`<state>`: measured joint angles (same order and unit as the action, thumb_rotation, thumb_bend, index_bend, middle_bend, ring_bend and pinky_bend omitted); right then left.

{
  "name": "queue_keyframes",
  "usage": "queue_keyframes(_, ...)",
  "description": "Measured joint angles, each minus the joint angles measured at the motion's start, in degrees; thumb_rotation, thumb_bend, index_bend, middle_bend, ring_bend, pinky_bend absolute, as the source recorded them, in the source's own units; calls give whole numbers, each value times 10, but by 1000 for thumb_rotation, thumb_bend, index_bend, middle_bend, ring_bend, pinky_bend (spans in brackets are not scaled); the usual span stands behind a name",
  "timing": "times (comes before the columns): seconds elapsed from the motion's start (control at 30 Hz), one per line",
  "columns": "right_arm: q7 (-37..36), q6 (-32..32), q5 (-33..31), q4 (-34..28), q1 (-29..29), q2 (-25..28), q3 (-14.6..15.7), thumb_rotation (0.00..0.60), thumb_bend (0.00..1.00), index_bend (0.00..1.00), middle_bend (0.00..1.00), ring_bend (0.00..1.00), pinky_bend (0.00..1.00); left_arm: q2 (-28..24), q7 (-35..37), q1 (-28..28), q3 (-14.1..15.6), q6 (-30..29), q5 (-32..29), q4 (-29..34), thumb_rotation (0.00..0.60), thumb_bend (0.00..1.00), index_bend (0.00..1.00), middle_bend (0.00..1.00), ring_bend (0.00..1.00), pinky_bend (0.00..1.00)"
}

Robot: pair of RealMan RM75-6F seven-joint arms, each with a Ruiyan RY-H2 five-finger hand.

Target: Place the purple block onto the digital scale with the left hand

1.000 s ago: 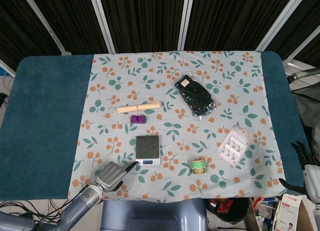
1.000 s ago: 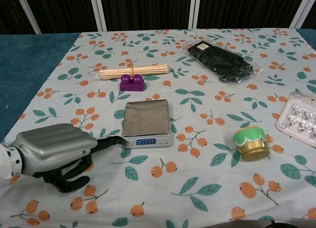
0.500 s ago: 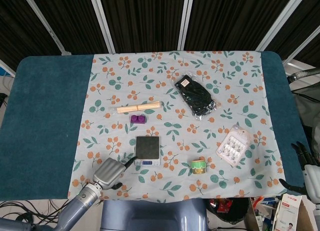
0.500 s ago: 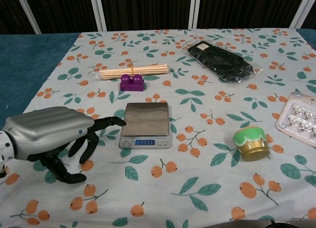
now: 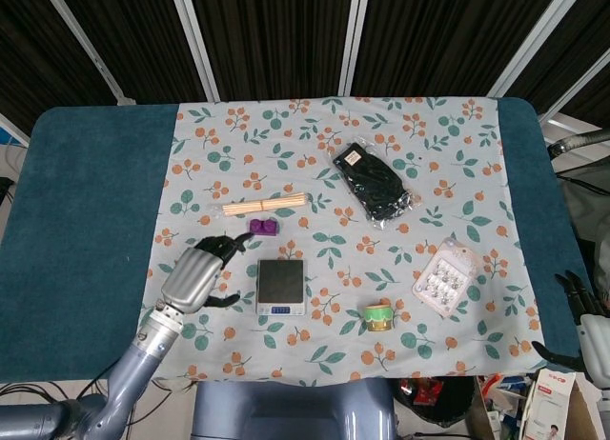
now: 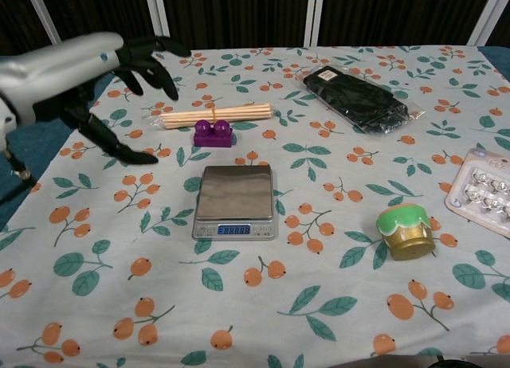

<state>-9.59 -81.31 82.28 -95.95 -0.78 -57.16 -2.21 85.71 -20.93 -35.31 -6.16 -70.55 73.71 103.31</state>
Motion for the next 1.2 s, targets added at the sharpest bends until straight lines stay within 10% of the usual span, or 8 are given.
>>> queue_keyframes(0.6,-14,7,-16,-8,1,3,-4,600,74,0,0,128,180,40,-58,-151,-101,189,-199,-201,600,79,167,355,197,229)
queue_keyframes(1.2,-47,19,-16,-13,-1,10,-4,600,74,0,0,128,180,132,-42,-250,-101,303,-224,-399,600,157,214,382,268,278)
